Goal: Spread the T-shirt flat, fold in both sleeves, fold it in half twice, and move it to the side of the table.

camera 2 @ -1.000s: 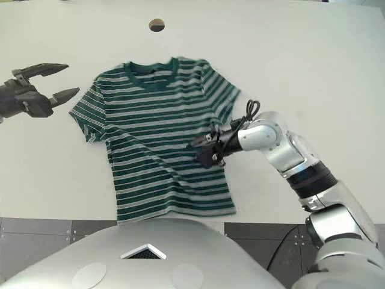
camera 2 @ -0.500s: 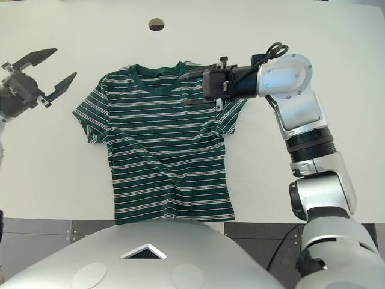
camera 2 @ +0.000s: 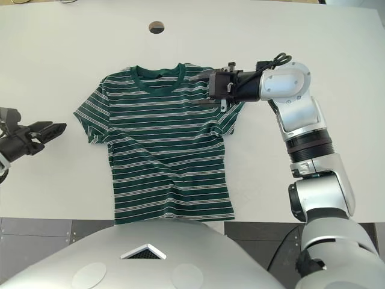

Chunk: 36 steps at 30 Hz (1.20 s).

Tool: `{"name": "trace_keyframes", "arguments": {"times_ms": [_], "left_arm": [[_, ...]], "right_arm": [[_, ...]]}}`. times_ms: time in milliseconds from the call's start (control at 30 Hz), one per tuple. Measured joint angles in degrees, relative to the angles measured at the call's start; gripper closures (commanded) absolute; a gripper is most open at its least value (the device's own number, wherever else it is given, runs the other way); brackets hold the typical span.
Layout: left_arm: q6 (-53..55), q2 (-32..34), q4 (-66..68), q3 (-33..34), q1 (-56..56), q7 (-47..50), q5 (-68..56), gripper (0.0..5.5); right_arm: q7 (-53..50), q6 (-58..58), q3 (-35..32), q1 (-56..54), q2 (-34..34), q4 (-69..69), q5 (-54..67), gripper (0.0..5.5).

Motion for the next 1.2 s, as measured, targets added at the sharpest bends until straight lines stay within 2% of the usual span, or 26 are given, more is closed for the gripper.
{"name": "trace_keyframes", "arguments": {"times_ms": [200, 567, 800, 1200], "left_arm": [[8.4, -5.2, -1.4, 2.1, -4.2, 0.3, -0.4, 2.23], [8.7, -11.5, 5.0, 2.8, -11.7, -0.3, 4.6, 2.23], [8.8, -13.8, 4.9, 2.6, -12.9, -1.5, 7.2, 3.35], [9.5, -14.1, 6.4, 3.2, -14.1, -2.7, 10.3, 5.27]], "right_arm": [[-0.2, -0.1, 0.0, 0.0, 1.1, 1.0, -1.8, 3.29], [-0.1, -0.3, 0.0, -0.4, 1.8, 1.9, -3.5, 3.29], [-0.1, -0.3, 0.0, -0.4, 1.9, 1.9, -3.9, 3.29], [-0.1, -0.3, 0.0, -0.4, 1.9, 1.9, -4.0, 3.29]]}}
